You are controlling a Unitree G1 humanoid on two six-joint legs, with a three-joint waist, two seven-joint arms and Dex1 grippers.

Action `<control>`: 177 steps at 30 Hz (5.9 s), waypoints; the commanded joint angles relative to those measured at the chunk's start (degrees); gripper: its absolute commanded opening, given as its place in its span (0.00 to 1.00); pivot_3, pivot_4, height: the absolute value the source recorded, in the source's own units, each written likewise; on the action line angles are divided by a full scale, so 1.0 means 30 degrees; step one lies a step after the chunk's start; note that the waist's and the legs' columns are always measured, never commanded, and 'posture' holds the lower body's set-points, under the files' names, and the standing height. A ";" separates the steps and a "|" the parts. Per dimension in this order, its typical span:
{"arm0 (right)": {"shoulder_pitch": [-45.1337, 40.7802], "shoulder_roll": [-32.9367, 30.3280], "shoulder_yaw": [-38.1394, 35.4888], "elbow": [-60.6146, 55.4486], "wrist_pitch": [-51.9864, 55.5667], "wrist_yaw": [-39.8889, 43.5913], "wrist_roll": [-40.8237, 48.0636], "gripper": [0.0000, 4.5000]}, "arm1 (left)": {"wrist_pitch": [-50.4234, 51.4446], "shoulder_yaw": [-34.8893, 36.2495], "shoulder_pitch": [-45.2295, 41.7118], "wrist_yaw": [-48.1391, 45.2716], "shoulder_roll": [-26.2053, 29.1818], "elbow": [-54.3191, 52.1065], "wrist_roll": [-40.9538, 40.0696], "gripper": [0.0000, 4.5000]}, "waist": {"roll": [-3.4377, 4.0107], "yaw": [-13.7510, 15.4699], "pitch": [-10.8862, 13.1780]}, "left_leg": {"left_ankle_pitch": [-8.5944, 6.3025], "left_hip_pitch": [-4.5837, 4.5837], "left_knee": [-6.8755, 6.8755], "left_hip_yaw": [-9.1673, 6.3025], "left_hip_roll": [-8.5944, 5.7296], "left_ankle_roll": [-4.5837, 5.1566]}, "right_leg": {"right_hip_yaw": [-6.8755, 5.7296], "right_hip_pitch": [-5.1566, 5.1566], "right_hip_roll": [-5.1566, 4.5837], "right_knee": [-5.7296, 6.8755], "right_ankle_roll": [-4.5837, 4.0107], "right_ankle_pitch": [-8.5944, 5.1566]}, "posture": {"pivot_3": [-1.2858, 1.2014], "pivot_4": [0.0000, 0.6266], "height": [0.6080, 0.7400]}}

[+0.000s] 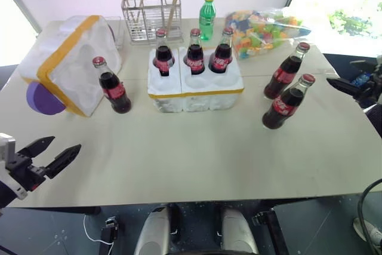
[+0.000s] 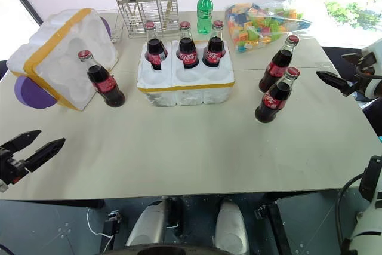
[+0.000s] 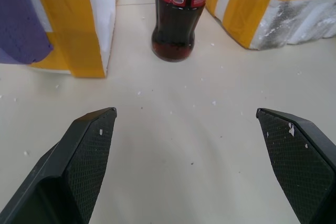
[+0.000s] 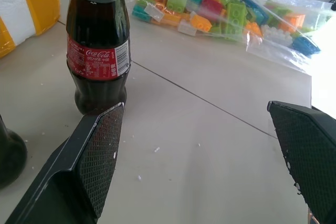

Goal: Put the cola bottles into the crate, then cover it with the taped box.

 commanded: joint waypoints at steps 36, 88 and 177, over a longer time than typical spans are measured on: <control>-0.8865 -0.1021 0.2948 -1.1047 1.5740 0.7129 0.2142 1.00 | -0.0791 -0.7766 -1.0918 0.4155 -0.0296 0.3810 0.2738 0.99 | 0.0157 0.0081 0.0000 | -0.0014 -0.0002 -0.0004 0.0033 -0.0004 0.0022 | 0.0033 -0.0037 0.0004 0.0056 0.0085 0.0048 | 0.52 0.24 0.97; -0.0526 0.1693 0.1021 -2.3665 2.0236 0.0144 1.0203 1.00 | -0.2613 -1.7092 -2.8376 -0.3620 -0.3187 1.6800 0.8045 0.63 | -0.0099 0.0466 0.0069 | 0.0084 -0.0051 0.0070 0.0057 -0.0016 0.0021 | -0.0002 -0.0028 0.0017 0.0073 0.0206 0.0126 | 0.52 0.24 0.97; 1.4301 1.0220 -0.4112 -2.3993 1.0010 -1.0105 0.6608 0.80 | 0.3380 -1.7307 -2.2695 -0.5909 -0.2178 0.4819 0.2626 1.00 | -0.0106 0.1043 0.0030 | -0.0007 0.0223 0.0054 -0.0007 -0.0022 0.0140 | 0.0014 0.0256 0.0017 -0.0008 0.0143 0.0090 | 0.52 0.24 0.97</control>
